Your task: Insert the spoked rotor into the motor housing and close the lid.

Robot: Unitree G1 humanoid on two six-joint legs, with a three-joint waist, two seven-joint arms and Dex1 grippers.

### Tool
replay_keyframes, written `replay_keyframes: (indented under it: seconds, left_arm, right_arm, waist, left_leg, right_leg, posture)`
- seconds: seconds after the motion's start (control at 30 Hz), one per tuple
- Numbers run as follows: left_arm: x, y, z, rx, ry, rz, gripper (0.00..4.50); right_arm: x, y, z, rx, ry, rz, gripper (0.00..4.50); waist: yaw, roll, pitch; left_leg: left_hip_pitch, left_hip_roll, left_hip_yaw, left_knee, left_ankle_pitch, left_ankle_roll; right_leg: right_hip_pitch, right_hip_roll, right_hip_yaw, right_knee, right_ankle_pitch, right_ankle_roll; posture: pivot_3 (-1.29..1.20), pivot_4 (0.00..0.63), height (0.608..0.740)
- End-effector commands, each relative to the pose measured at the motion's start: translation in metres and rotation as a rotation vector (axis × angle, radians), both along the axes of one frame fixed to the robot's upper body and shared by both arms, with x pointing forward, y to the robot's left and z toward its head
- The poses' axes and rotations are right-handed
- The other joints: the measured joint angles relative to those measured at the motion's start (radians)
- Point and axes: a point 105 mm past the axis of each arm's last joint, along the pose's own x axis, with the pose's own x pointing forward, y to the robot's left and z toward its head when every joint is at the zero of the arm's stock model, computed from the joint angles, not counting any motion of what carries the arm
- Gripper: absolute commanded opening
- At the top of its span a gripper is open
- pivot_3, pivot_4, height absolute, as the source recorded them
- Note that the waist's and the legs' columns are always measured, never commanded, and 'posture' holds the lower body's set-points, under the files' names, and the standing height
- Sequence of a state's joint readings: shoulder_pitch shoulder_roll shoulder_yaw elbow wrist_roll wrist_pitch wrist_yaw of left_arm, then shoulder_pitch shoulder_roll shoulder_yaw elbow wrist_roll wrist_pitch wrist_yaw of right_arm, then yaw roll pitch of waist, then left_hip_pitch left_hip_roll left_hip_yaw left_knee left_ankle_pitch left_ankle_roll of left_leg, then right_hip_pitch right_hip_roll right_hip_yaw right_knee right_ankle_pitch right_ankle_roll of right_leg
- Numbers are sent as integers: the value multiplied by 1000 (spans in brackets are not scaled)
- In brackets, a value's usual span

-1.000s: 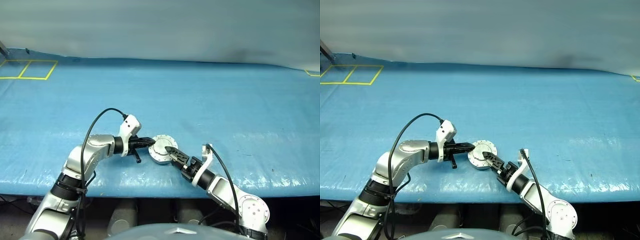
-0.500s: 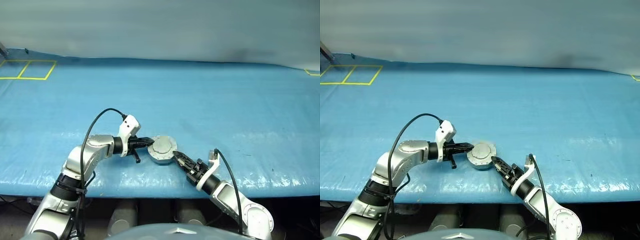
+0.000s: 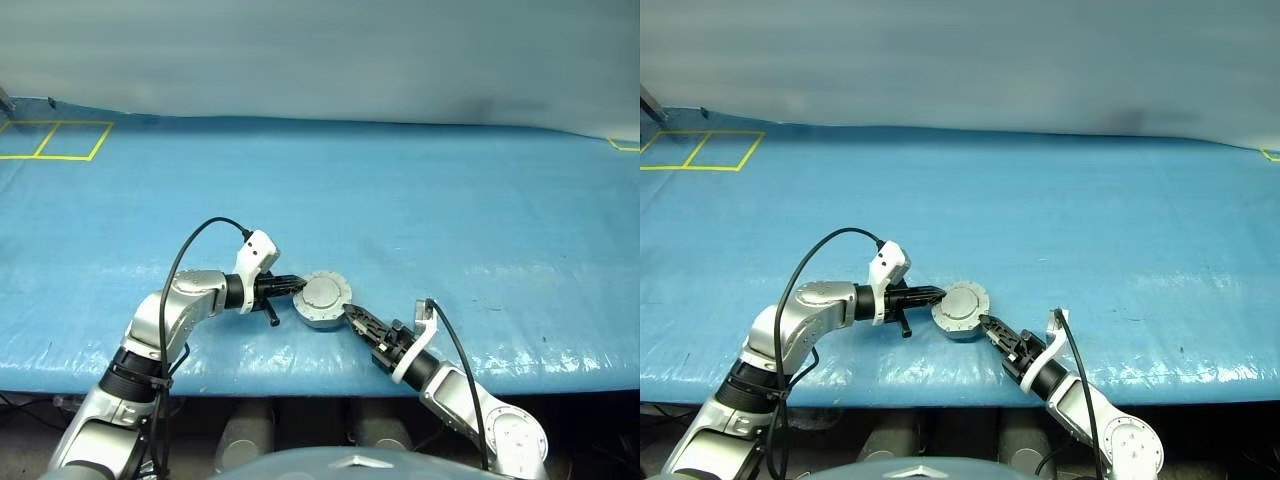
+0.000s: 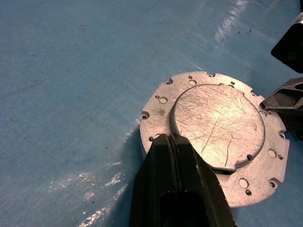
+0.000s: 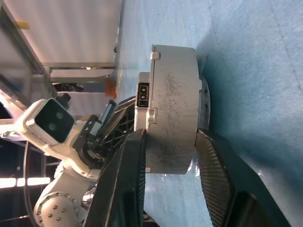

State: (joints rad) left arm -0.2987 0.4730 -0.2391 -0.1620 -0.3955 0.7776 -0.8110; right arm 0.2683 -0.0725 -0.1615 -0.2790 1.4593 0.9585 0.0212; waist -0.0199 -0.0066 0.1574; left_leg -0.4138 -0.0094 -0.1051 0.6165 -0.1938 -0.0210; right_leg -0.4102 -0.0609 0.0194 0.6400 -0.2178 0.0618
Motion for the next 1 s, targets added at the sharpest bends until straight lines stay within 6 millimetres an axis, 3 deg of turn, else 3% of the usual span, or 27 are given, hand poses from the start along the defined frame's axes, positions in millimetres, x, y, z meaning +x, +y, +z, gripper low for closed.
replay_keyframes:
  seconds: [0.03,0.1,0.43,0.57,0.73,1.0]
  left_arm:
    - [-11,-5,-16,25,71,-36,0]
    - [-12,-5,-16,26,71,-38,0]
    - [-12,-6,-17,30,73,-49,0]
    - [-12,-5,-17,31,74,-51,0]
    - [-13,-5,-18,32,77,-51,0]
    - [-13,-5,-18,29,81,-49,0]
  right_arm:
    - [2,4,8,25,-33,1,2882]
    - [3,4,8,28,-32,-4,3495]
    - [3,7,9,44,-31,-2,3495]
    - [2,7,8,52,-27,2,2646]
    - [0,8,7,46,-19,13,1210]
    - [-3,9,1,18,-1,37,1205]
  waist:
    - [0,0,0]
    - [1,0,0]
    - [2,0,0]
    - [2,0,0]
    - [1,0,0]
    - [3,0,0]
  left_leg:
    - [0,0,0,0,0,0]
    - [0,0,0,-1,0,0]
    - [0,0,0,-1,0,0]
    - [-1,0,0,-1,0,0]
    - [-1,0,0,-1,0,0]
    - [-1,0,0,-1,0,0]
  right_leg:
    - [0,0,0,0,0,0]
    - [0,0,0,0,0,0]
    - [0,0,0,-1,0,0]
    - [0,0,0,-1,0,0]
    - [0,0,0,-2,0,0]
    - [0,0,0,-2,0,0]
  posture:
    - [0,150,740]
    - [0,150,740]
    - [0,150,740]
    - [0,150,740]
    - [0,150,740]
    - [0,150,740]
